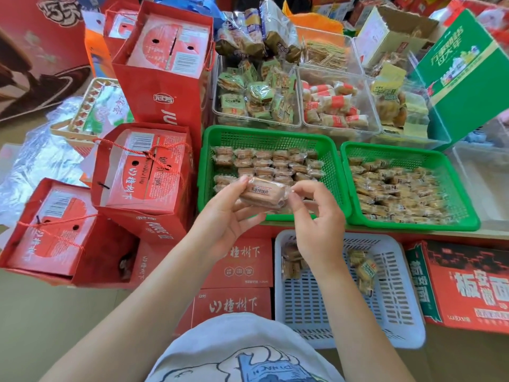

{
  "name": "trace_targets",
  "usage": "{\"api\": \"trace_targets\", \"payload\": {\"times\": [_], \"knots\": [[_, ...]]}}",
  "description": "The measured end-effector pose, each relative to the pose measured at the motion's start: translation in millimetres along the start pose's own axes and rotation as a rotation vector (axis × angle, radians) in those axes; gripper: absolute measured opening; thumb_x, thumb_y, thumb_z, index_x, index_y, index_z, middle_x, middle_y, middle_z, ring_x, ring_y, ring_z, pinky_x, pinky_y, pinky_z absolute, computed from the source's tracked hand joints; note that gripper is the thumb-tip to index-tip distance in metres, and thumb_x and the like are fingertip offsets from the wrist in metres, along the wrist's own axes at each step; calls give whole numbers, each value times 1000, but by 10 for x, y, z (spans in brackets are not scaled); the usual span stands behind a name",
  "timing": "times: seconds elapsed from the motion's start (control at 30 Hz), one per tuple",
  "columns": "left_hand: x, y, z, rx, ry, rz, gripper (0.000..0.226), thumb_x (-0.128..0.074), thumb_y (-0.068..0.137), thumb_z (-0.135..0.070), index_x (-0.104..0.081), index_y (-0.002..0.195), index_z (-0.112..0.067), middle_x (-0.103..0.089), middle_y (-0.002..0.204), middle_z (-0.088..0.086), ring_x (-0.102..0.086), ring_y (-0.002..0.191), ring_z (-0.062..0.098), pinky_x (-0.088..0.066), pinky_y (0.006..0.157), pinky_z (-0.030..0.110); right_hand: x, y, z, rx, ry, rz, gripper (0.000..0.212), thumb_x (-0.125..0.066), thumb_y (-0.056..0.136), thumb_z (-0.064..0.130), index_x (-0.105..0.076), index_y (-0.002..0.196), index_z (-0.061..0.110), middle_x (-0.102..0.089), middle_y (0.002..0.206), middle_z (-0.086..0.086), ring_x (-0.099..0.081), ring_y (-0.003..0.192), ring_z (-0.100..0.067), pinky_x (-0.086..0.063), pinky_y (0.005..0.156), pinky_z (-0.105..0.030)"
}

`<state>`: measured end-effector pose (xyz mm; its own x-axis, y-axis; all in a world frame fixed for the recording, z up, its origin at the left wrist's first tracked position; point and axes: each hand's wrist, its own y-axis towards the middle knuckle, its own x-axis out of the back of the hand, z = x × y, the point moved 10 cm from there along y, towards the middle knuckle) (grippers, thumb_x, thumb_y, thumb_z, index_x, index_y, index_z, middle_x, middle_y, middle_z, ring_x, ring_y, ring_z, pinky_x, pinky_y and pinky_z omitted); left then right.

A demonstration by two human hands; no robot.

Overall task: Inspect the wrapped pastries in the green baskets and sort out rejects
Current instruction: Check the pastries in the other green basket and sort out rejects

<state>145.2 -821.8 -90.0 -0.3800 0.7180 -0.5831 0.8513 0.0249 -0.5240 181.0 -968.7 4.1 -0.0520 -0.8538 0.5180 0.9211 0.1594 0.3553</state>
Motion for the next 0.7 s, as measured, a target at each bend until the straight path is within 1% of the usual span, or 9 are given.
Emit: {"api": "trace_targets", "payload": {"times": [0.1,0.17,0.23,0.3,0.37,0.47,0.53,0.6,0.7], "knots": [[-38,51,-85,-78,-58,52,18,-57,98,-26,-66,109,-16,-72,111,11,-72,99,22,-59,80,29,-34,46,-99,-65,84,9,8,-59,96,15,-66,99,18,-66,97,5,-62,94,-7,-52,81,-25],[-36,82,-151,-125,-89,77,21,-60,93,-21,-64,113,-14,-70,110,10,-71,99,22,-59,86,31,-94,66,-182,-149,151,49,10,-55,100,16,-64,100,22,-66,100,4,-63,95,-12,-52,83,-29],[6,127,-180,-158,-71,87,30,-63,88,-17,-63,117,-13,-68,111,10,-69,100,22,-58,93,34,-240,47,-327,-323,331,133,16,-47,105,29,-61,105,21,-65,104,8,-63,99,-14,-53,86,-33],[12,159,-191,-180,-16,127,36,-67,88,-12,-61,123,-12,-68,111,10,-68,101,23,-56,96,35,-473,-21,-470,-561,603,236,31,-45,101,45,-56,115,20,-65,115,1,-66,107,-20,-56,90,-41],[-3,208,-171,-187,40,204,49,-68,88,-5,-57,134,-16,-67,118,14,-67,106,26,-54,99,38,-671,-80,-577,-750,698,336,40,-54,96,45,-50,124,16,-66,119,-14,-69,99,-28,-59,78,-41],[135,328,-112,-178,182,209,73,-70,84,-7,-46,146,-36,-55,141,12,-61,121,24,-49,105,43,-855,-159,-743,-900,744,403,36,-59,99,21,-48,131,8,-72,106,-20,-69,74,-29,-55,58,-31],[306,463,-102,-199,353,134,85,-77,81,-17,-36,150,-43,-50,148,1,-52,133,16,-43,110,41,-900,-129,-925,-929,685,368,38,-62,97,13,-46,132,12,-72,109,-17,-71,74,-30,-56,56,-30],[573,678,-122,-241,669,-51,85,-77,85,-25,-29,154,-39,-42,154,-6,-41,140,8,-36,114,37,-904,-12,-1121,-885,514,319,42,-65,96,11,-44,132,21,-67,121,-8,-73,81,-29,-58,61,-32],[1049,1093,-164,-214,1250,-412,74,-61,95,-27,-23,158,-19,-25,164,5,-22,150,20,-24,121,40,-966,289,-1300,-750,277,279,45,-68,94,17,-44,128,33,-57,133,5,-67,107,-20,-58,86,-40]]}}
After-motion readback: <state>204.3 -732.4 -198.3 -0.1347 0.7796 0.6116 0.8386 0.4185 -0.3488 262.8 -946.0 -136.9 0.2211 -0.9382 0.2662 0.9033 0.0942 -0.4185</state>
